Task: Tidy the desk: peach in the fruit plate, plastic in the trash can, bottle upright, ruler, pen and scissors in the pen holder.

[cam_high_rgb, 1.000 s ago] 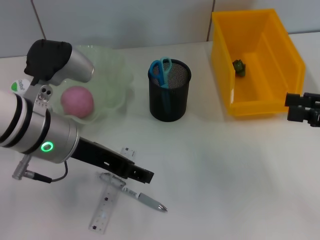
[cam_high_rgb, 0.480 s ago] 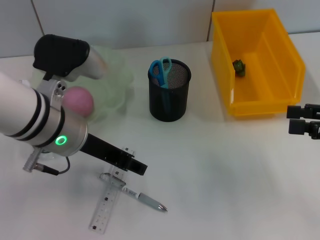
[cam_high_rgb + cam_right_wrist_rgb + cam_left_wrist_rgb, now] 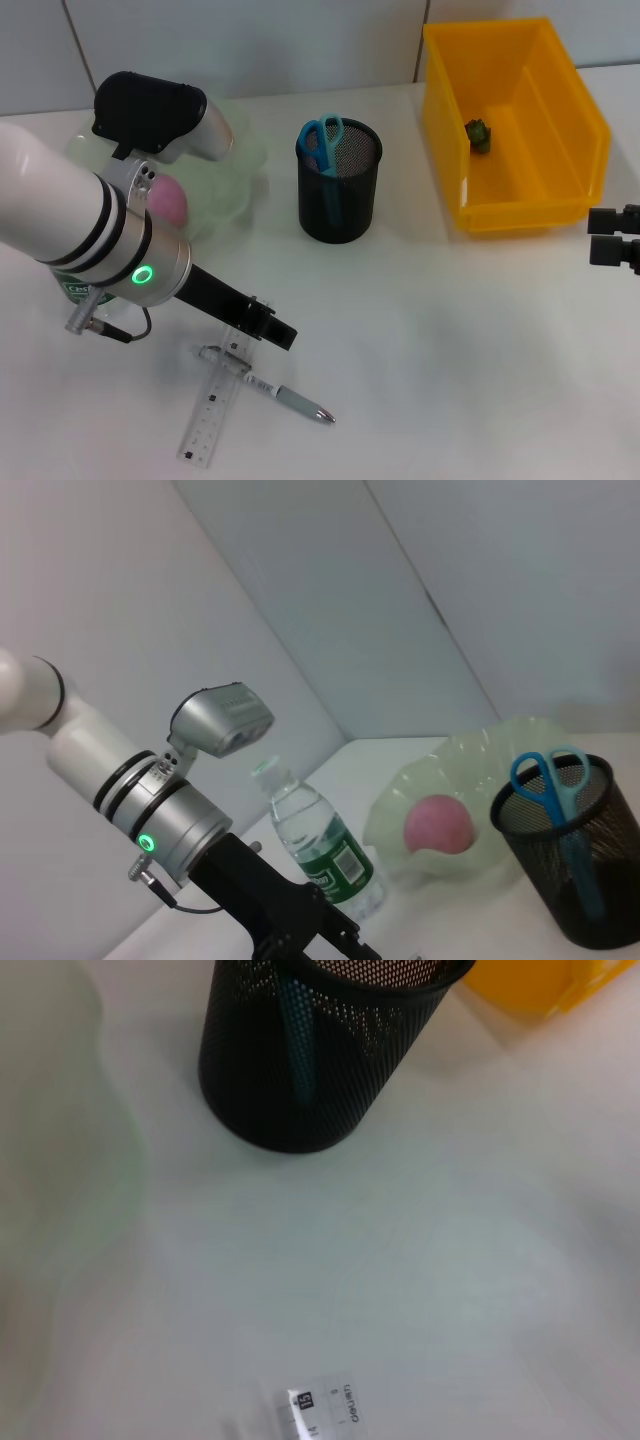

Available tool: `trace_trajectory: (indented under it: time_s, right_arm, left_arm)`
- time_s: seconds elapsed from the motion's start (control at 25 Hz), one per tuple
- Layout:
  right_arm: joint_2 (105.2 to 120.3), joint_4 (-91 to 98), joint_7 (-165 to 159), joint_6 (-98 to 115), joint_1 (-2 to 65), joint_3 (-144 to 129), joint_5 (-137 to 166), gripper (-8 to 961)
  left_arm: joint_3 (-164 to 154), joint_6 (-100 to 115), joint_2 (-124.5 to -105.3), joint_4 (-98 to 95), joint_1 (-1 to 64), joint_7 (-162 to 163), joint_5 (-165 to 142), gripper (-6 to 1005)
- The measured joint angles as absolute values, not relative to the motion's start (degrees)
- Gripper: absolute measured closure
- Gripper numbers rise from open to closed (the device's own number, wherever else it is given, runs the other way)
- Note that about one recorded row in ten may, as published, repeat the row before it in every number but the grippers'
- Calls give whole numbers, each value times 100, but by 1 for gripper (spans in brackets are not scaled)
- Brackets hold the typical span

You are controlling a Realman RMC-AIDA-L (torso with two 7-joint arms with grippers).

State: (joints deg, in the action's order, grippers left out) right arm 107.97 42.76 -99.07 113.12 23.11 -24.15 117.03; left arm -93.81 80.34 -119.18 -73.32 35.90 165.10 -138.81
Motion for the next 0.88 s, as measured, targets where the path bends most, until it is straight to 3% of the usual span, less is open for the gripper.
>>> trace_trajectory:
  time_s: [0.88]
  right_arm:
    - [10748,4447,-10086,11294,2383,-2250,11720,148]
  left_arm:
    - [-9324,7779,-11918,-6710,3928,16541,-14259,319]
